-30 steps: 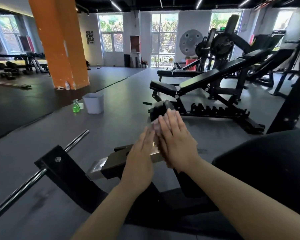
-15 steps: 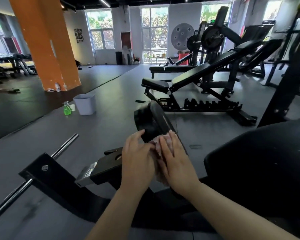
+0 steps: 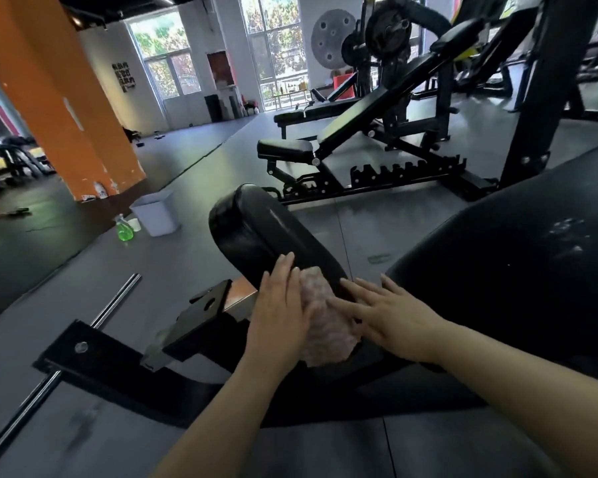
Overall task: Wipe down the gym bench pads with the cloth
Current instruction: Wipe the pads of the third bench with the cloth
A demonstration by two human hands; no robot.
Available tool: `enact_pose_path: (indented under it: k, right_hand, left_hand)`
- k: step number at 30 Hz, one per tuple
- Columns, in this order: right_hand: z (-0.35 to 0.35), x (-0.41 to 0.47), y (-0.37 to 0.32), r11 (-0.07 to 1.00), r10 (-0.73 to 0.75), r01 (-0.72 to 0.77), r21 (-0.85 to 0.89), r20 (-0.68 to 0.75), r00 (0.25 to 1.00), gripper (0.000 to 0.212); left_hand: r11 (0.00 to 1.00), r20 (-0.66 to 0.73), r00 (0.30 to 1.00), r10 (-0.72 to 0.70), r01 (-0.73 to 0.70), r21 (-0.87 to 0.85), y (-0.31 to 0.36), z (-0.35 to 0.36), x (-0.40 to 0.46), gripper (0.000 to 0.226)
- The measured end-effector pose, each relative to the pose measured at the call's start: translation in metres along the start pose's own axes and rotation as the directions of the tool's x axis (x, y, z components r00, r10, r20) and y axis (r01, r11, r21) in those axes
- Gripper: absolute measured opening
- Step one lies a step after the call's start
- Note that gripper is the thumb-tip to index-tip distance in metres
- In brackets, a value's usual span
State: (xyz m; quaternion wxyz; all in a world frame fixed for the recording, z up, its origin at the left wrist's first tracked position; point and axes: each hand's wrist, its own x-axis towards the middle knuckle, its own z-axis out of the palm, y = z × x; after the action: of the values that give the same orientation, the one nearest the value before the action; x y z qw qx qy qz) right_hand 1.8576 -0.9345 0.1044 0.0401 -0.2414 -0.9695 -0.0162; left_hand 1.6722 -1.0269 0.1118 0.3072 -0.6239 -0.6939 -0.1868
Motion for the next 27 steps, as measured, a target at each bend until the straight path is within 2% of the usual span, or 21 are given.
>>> enact_pose_path:
  k: [2,4,9,11,13,14,17,19,22,24,26,27]
  right_hand:
    - [0.014,-0.015,0.016,0.995,0.093,-0.094,0.031,0.023,0.995,0.052]
    - [0.023,-0.021,0.023,0.984,0.154,-0.156,0.088,0.032,0.988,0.050]
    - [0.034,-0.032,0.034,0.967,0.255,-0.256,0.008,0.061,0.965,0.042]
    - [0.036,-0.034,0.038,0.959,0.283,-0.281,-0.040,0.083,0.955,0.042]
    - [0.037,-0.033,0.039,0.950,0.308,-0.299,-0.095,0.104,0.946,0.044]
    - [0.038,-0.032,0.039,0.943,0.324,-0.311,-0.118,0.117,0.939,0.044]
    - [0.047,-0.033,0.041,0.918,0.379,-0.342,-0.202,0.182,0.908,0.044]
    - [0.053,-0.035,0.042,0.908,0.397,-0.350,-0.230,0.209,0.894,0.043]
    - [0.056,-0.038,0.042,0.903,0.406,-0.353,-0.247,0.214,0.889,0.042]
    - [0.057,-0.038,0.041,0.899,0.409,-0.353,-0.258,0.214,0.887,0.042]
    - [0.058,-0.038,0.042,0.897,0.412,-0.353,-0.266,0.216,0.885,0.043]
    - [0.058,-0.039,0.043,0.897,0.414,-0.354,-0.266,0.223,0.882,0.044]
  left_hand:
    - [0.989,-0.020,0.995,0.094,-0.091,0.116,-0.005,0.013,-0.006,0.067]
    - [0.992,-0.007,0.998,0.055,-0.054,0.111,0.001,0.014,-0.004,0.073]
    - [0.979,-0.128,0.977,0.169,-0.152,0.134,-0.016,0.001,0.010,0.048]
    - [0.961,-0.161,0.949,0.272,-0.260,0.091,-0.017,-0.009,0.019,0.036]
    - [0.938,-0.031,0.939,0.342,-0.340,0.063,-0.010,-0.011,0.023,0.025]
    - [0.933,0.058,0.939,0.340,-0.345,0.103,-0.005,-0.007,0.021,0.021]
    - [0.922,0.311,0.926,0.214,-0.296,0.250,0.016,0.002,0.008,0.037]
    - [0.894,0.414,0.891,0.188,-0.330,0.303,0.031,0.006,-0.004,0.046]
    - [0.841,0.591,0.786,0.183,-0.437,0.320,0.054,0.015,-0.017,0.054]
    - [0.790,0.656,0.721,0.225,-0.529,0.310,0.062,0.020,-0.024,0.055]
    - [0.722,0.658,0.685,0.314,-0.622,0.303,0.054,0.019,-0.024,0.056]
    - [0.697,0.653,0.661,0.369,-0.662,0.277,0.046,0.017,-0.022,0.063]
